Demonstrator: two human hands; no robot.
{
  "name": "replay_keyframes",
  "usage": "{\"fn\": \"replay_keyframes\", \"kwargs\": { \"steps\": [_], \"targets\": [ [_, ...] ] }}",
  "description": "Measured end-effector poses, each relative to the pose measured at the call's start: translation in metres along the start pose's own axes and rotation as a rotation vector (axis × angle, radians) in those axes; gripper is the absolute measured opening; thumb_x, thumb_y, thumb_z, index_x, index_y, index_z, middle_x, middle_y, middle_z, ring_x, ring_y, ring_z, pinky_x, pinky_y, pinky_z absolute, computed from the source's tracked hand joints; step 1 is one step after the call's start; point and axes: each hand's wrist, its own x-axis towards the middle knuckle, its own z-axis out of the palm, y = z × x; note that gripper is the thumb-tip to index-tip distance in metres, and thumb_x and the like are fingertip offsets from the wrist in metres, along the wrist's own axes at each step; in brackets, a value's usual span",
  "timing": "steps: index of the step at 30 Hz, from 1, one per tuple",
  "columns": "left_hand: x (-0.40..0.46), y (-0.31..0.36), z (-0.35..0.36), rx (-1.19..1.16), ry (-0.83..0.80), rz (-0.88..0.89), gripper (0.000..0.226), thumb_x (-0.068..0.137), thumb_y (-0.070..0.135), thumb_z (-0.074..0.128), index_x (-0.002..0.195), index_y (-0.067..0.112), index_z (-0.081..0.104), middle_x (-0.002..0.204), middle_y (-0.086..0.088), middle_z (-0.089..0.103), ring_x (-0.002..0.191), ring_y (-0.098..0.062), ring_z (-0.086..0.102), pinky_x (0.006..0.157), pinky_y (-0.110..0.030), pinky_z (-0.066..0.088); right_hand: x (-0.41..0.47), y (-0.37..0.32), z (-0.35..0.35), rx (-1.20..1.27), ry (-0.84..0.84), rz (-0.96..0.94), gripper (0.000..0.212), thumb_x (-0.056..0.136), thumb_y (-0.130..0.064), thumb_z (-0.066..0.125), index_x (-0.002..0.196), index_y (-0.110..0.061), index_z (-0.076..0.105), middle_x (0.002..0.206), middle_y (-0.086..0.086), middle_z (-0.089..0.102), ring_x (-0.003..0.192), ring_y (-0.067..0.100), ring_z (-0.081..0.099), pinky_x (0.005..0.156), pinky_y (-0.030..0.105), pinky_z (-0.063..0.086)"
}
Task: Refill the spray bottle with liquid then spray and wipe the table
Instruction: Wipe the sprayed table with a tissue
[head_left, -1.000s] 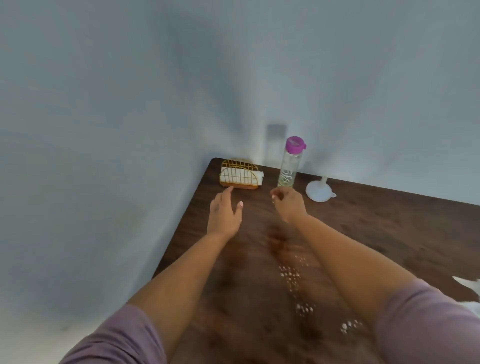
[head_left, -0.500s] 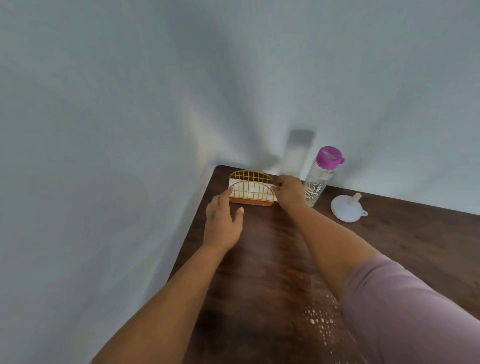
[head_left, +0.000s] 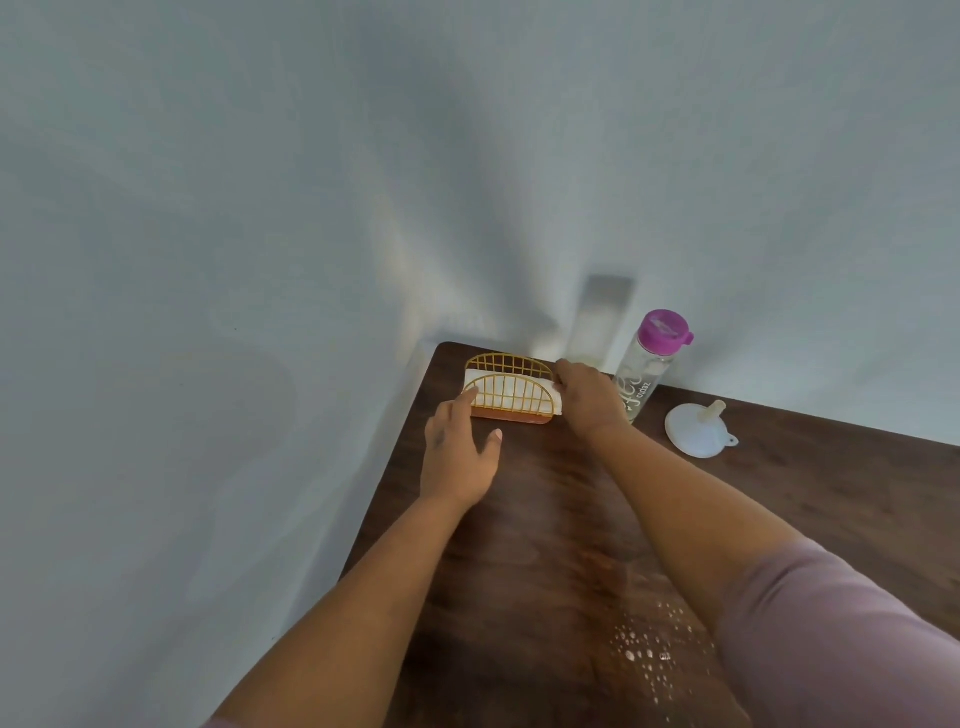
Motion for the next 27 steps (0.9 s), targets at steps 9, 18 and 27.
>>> {"fn": "replay_keyframes", "kwargs": {
  "steps": [9, 18, 27],
  "targets": [
    [0.003, -0.007, -0.001, 0.022, -0.010, -0.009, 0.060, 0.093, 0.031, 0.061, 0.147, 0.027, 0.033, 0.148, 0.000, 0.038, 0.140, -0.022, 0.031, 0.108, -0.038, 0.040, 0.005, -0.004, 0.003, -0.104, -0.019, -0.069, 0.017, 0.096, -0.012, 0.043, 0.101, -0.009, 0.059, 0.093, 0.009, 0.056, 0.084, 0.031, 0.061, 0.062, 0.033, 0.042],
    [0.013, -0.007, -0.006, 0.014, 0.022, 0.014, 0.055, 0.094, 0.029, 0.061, 0.144, 0.025, 0.038, 0.143, -0.001, 0.042, 0.134, -0.019, 0.036, 0.104, -0.032, 0.041, 0.006, -0.015, -0.015, 0.258, 0.101, -0.086, 0.009, 0.097, -0.013, 0.045, 0.099, -0.014, 0.053, 0.089, 0.007, 0.056, 0.082, 0.023, 0.052, 0.067, 0.031, 0.040],
    [0.029, 0.009, -0.009, -0.041, 0.025, -0.002, 0.051, 0.097, 0.026, 0.056, 0.144, 0.020, 0.037, 0.146, -0.004, 0.041, 0.136, -0.022, 0.037, 0.106, -0.034, 0.041, 0.013, -0.041, -0.036, 0.575, 0.075, 0.066, 0.023, 0.098, -0.020, 0.049, 0.106, -0.012, 0.069, 0.101, 0.002, 0.066, 0.089, 0.014, 0.052, 0.077, 0.026, 0.045]
  ]
}}
